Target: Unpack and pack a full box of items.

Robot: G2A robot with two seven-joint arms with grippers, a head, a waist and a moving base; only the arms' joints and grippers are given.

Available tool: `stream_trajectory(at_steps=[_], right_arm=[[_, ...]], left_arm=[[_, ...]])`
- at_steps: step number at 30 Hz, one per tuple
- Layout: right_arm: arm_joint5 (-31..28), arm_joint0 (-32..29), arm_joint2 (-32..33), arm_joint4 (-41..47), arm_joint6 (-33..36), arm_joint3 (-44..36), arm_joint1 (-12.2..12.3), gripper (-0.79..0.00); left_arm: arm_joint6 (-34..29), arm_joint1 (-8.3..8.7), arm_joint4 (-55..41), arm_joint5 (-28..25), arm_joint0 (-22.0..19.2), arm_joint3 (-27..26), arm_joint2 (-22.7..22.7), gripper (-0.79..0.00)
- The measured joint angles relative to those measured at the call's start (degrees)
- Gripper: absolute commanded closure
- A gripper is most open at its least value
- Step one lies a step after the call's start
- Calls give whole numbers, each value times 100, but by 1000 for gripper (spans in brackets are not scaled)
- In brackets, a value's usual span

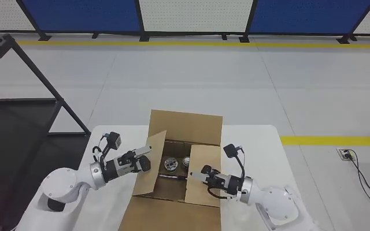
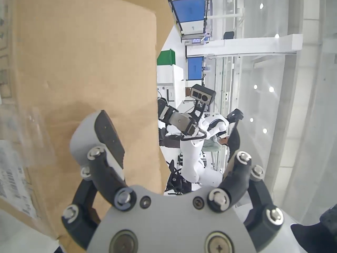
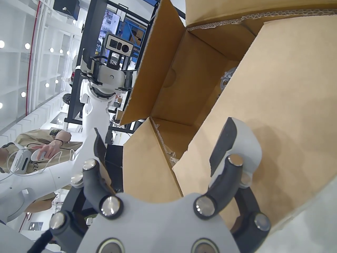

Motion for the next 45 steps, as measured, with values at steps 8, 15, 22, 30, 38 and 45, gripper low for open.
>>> stream_trajectory(at_steps=[8,15,22,30,38,45], right_arm=[[-26,21,-15,35,4,16,23,-785],[-48,38,-41,68,-7,69,39,-785],[-99,32,-36,114,2,104,62,-785],[-156,36,-49,168,5,136,82,-785],[-162,28,-68,167,-2,80,104,-785],[-310,-31,-75,262,129,-83,131,-785]], left_arm=[[18,-38,145,35,-71,107,383,-785],[122,-77,245,45,-160,221,654,-785],[189,-100,402,113,-229,349,843,-785],[268,-116,498,140,-258,437,944,-785],[299,-124,480,100,-268,431,965,-785],[254,-83,224,-62,-133,158,660,-785]])
